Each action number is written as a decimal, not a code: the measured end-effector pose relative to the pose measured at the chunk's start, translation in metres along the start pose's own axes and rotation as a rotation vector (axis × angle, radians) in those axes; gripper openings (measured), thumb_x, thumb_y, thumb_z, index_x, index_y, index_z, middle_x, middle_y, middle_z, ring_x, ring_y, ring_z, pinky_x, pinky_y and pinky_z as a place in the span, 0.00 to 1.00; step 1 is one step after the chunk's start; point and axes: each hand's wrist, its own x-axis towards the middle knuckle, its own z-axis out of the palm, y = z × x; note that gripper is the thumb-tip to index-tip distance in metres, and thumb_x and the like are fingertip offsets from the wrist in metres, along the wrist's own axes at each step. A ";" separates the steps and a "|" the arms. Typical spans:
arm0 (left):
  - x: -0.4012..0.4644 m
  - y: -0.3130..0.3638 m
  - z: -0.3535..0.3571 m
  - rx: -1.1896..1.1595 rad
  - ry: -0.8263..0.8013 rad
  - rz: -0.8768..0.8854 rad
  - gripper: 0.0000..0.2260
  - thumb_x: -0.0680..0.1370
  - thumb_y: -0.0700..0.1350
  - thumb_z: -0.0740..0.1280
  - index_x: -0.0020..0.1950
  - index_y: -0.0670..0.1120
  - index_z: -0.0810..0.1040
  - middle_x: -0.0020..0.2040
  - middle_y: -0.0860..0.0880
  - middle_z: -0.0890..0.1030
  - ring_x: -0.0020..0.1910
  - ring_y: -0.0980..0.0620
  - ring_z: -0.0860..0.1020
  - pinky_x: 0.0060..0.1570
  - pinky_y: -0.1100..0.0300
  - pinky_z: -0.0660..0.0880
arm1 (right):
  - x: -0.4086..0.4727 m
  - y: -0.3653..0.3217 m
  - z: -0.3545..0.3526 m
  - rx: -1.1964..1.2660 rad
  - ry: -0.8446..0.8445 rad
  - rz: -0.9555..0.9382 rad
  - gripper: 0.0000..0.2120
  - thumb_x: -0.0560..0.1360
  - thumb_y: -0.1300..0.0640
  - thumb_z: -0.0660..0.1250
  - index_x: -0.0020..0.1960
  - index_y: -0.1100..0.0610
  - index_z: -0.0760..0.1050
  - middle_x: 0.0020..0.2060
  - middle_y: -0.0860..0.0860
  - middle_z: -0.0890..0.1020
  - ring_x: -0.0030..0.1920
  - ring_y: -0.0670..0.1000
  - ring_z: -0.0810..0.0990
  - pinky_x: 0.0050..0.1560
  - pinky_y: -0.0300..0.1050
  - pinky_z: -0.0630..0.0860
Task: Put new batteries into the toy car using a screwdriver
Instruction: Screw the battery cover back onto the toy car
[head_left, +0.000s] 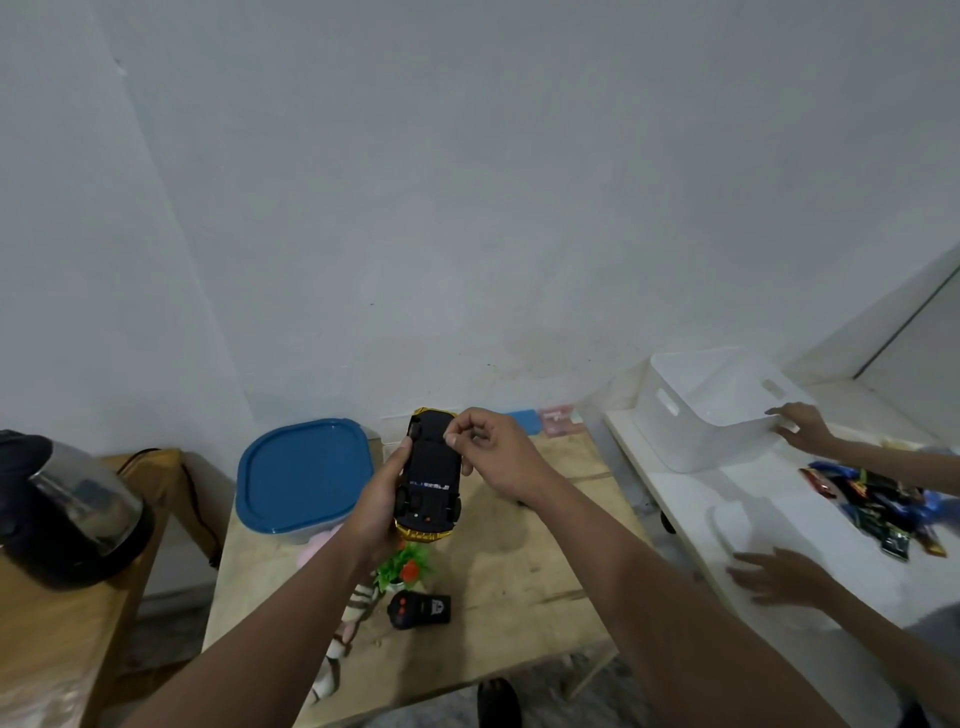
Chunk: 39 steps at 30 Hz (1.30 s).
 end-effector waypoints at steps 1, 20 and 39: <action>0.000 0.000 0.000 0.008 0.003 0.002 0.25 0.85 0.59 0.56 0.68 0.41 0.78 0.47 0.40 0.85 0.38 0.45 0.84 0.37 0.55 0.82 | 0.000 0.000 0.000 0.001 0.006 -0.001 0.04 0.80 0.61 0.67 0.48 0.59 0.79 0.39 0.51 0.80 0.30 0.48 0.77 0.42 0.44 0.77; 0.001 0.006 -0.007 0.005 0.019 0.002 0.27 0.84 0.61 0.58 0.70 0.42 0.77 0.51 0.39 0.85 0.42 0.42 0.85 0.39 0.52 0.82 | 0.008 -0.004 0.004 -0.020 -0.005 -0.011 0.03 0.80 0.60 0.68 0.48 0.59 0.80 0.38 0.52 0.81 0.31 0.46 0.77 0.40 0.39 0.76; 0.003 0.013 -0.005 0.055 0.033 0.043 0.25 0.85 0.59 0.57 0.68 0.41 0.79 0.49 0.41 0.86 0.40 0.45 0.85 0.38 0.56 0.82 | 0.018 -0.009 -0.001 -0.291 0.029 -0.035 0.03 0.76 0.53 0.73 0.44 0.47 0.84 0.49 0.47 0.78 0.51 0.43 0.78 0.55 0.45 0.76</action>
